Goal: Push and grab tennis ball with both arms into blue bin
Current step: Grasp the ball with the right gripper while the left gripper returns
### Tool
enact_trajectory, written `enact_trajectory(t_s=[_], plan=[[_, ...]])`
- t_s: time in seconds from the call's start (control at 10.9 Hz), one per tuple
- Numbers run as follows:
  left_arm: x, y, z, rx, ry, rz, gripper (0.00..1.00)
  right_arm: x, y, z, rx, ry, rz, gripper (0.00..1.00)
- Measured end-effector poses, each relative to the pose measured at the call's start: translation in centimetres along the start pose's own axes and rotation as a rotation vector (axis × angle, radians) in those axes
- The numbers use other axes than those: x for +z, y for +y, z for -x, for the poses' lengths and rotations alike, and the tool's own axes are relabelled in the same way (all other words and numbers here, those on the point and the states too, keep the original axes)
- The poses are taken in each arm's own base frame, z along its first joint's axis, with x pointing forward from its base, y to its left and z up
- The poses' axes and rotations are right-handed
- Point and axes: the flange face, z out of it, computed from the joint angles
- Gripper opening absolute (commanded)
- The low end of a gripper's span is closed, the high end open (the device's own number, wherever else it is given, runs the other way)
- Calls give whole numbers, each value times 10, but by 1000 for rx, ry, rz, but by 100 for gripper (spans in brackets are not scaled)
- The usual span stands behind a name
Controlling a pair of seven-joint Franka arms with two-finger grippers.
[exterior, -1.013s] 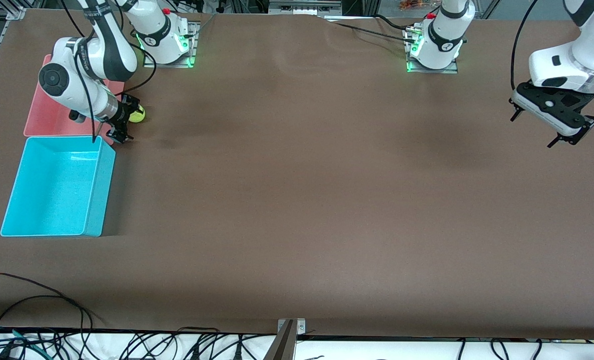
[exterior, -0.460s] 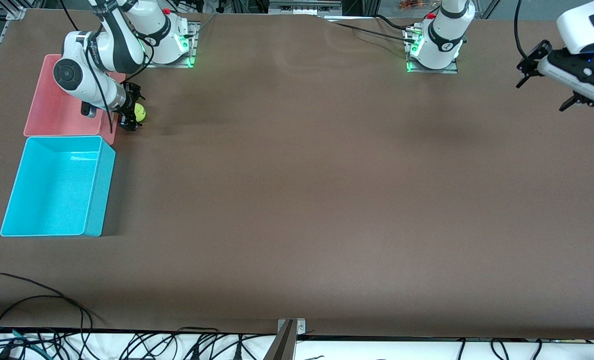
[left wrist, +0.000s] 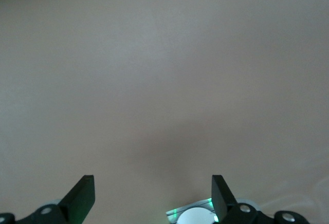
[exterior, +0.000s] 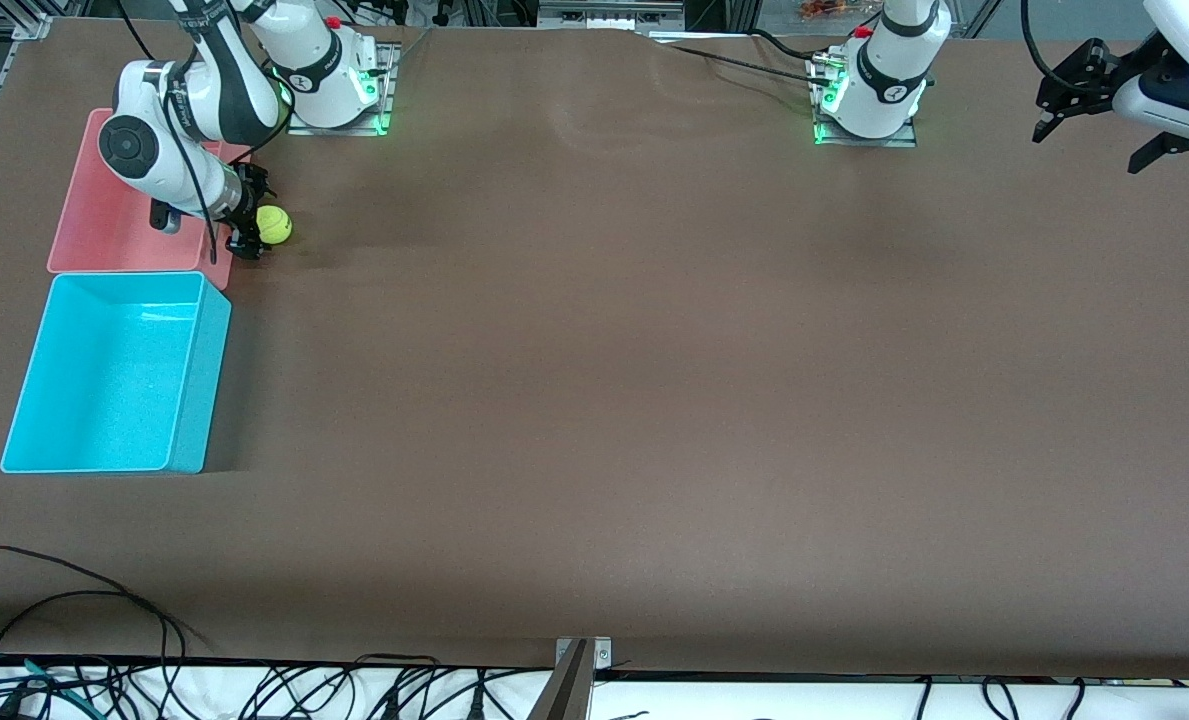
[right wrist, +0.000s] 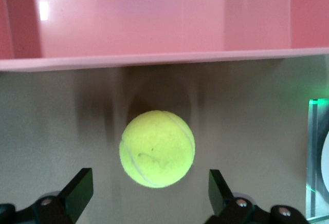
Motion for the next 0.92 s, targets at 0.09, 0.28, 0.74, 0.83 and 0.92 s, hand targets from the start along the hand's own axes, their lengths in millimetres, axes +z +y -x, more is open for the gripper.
enact_trajectory(t_s=[0.09, 0.28, 0.74, 0.83, 0.92], plan=[[0, 2, 0, -57, 2, 14, 100, 3, 1, -3, -1, 4, -9, 99], [2, 7, -3, -142, -2, 28, 100, 11, 5, -14, 0, 15, -16, 99], [6, 9, -21, -277, -11, 38, 100, 27, 1, -15, 2, 3, -30, 99], [10, 1, -22, -291, -18, 42, 100, 31, 0, -15, 1, 0, -29, 98], [13, -7, -23, -302, -24, 46, 100, 34, 0, -15, 3, -2, -26, 93]])
